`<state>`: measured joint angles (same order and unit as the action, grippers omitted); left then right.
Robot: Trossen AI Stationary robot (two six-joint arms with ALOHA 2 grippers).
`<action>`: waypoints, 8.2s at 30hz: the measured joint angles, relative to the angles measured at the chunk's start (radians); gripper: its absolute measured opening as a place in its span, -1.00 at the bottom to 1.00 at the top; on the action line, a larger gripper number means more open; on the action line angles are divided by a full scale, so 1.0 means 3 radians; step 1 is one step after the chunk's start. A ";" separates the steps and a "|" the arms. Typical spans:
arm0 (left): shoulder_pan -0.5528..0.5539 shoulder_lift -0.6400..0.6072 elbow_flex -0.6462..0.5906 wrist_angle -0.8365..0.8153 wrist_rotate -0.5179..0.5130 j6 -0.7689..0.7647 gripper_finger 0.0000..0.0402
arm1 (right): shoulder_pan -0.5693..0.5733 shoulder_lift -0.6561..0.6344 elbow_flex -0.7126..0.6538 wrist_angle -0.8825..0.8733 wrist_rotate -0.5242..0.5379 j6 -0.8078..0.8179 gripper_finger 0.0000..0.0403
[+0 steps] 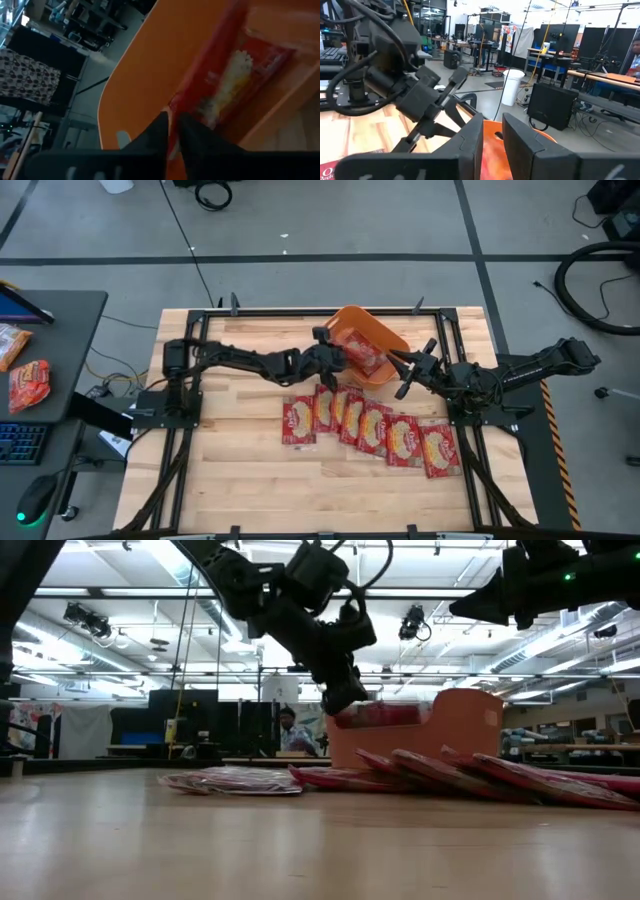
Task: Sort popcorn bags into baskets
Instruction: Put the popcorn bag into the bin
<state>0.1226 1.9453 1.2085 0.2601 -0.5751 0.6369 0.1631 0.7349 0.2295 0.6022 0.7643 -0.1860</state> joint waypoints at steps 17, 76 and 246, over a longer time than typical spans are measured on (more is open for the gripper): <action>-0.0871 -0.0532 -0.0001 -0.2845 0.0464 -0.0165 -0.34 | -0.0006 0.0000 0.0000 -0.0018 -0.0007 0.0018 -0.62; -0.1091 -0.1202 -0.0189 -0.2648 -0.0675 -0.0550 -0.98 | -0.0053 0.0052 -0.0001 0.0053 -0.0109 0.0027 -0.62; -0.0666 0.0074 -0.0235 -0.1683 0.0792 0.1191 -0.63 | -0.0169 0.0053 0.0000 0.0036 -0.0197 0.0025 -0.62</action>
<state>-0.0772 1.9675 1.1380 -0.2449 -0.3374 0.9942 0.1123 0.7509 0.2295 0.6131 0.7052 -0.1783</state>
